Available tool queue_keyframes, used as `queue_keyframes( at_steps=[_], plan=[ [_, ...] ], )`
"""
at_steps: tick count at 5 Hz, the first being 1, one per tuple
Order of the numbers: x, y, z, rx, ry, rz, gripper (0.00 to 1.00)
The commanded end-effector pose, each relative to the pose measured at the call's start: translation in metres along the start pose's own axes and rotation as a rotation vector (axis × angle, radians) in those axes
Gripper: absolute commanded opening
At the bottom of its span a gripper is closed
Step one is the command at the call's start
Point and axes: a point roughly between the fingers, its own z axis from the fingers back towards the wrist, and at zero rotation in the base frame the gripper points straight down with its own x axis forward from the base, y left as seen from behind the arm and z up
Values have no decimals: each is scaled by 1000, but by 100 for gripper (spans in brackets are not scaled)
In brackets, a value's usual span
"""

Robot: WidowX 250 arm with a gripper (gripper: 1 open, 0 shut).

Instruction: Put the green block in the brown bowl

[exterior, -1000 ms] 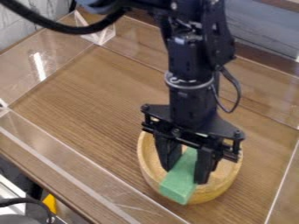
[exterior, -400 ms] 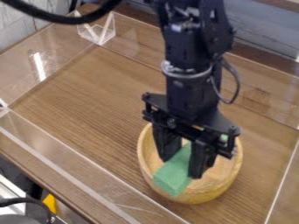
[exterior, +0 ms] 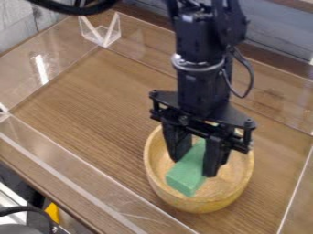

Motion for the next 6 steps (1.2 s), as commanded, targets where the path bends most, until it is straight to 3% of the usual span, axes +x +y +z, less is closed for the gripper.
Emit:
queue_keyframes(
  at_steps=[1, 4, 5, 6],
  plan=[
    [8, -8, 1, -5, -38, 38, 0],
    [12, -14, 0, -4, -41, 43, 0],
    [5, -12, 6, 3, -37, -2, 100],
    [-1, -9, 12, 7, -36, -43, 100]
  ],
)
